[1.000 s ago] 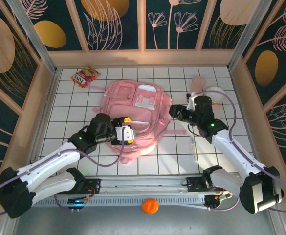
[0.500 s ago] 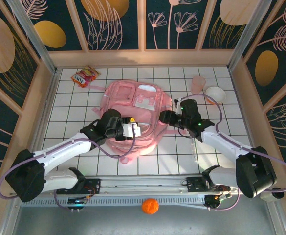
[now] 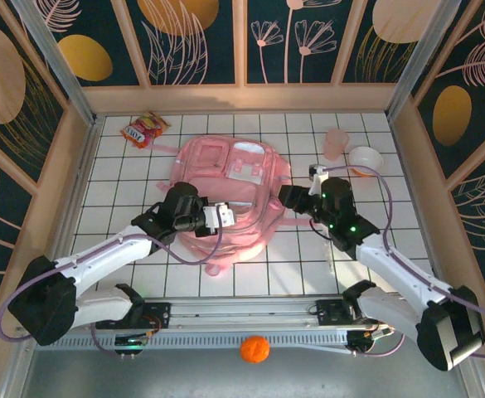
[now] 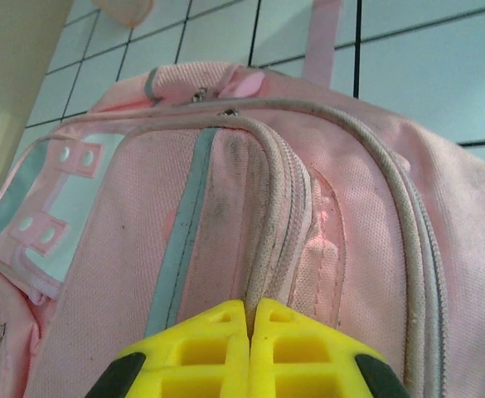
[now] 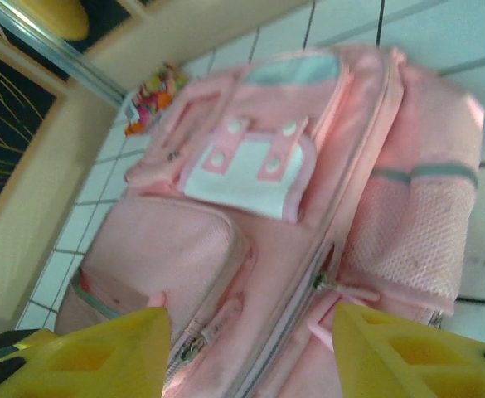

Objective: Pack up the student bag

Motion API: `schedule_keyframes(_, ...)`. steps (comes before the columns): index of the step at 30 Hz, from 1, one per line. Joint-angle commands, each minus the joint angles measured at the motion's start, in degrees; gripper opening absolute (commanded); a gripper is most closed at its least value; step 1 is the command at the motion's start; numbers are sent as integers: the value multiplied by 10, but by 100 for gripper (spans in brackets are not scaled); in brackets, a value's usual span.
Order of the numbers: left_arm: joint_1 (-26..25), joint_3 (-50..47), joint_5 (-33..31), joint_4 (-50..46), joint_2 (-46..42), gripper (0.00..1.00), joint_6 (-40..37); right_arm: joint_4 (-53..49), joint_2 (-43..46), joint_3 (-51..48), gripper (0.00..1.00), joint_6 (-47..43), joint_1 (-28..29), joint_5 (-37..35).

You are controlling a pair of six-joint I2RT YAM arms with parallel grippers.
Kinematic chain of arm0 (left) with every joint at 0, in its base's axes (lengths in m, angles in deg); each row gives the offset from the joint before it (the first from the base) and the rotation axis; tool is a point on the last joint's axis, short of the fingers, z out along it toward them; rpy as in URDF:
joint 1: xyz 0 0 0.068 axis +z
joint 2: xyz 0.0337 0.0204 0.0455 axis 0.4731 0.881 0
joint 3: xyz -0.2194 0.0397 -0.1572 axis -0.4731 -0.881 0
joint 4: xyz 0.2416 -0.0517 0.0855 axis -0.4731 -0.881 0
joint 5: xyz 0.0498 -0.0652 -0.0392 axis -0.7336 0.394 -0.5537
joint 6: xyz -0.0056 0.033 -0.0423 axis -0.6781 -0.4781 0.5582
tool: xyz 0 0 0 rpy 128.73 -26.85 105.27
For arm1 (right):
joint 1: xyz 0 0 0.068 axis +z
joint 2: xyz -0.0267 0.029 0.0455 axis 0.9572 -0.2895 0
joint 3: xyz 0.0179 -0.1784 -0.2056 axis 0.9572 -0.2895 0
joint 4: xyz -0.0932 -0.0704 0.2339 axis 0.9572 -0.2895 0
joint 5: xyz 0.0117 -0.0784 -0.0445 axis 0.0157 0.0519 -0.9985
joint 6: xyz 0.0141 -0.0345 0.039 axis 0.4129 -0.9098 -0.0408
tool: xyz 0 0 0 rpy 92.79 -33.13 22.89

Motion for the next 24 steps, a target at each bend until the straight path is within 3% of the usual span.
schedule_keyframes(1, 19, -25, 63, 69, -20, 0, 78, 32, 40, -10, 55, -34, 3, -59)
schedule_keyframes(5, 30, -68, 116, 160, -33, 0, 169, 82, 90, -38, 55, -52, 4, -74)
schedule_keyframes(11, 41, -78, 141, 187, -43, 0, 214, 141, 143, -60, 58, -105, 3, -81)
schedule_keyframes(14, 47, -89, 158, 229, -47, 0, 247, 148, 140, -59, 64, -133, 3, -77)
schedule_keyframes(17, 47, -97, 177, 258, -39, 0, 271, 129, 108, -48, 76, -170, 0, -76)
schedule_keyframes(21, 47, -110, 195, 288, -34, 0, 290, 72, 49, 0, 79, -264, -15, 25)
schedule_keyframes(24, 47, -119, 194, 292, -38, 0, 283, 28, 5, 36, 78, -352, -25, 140)
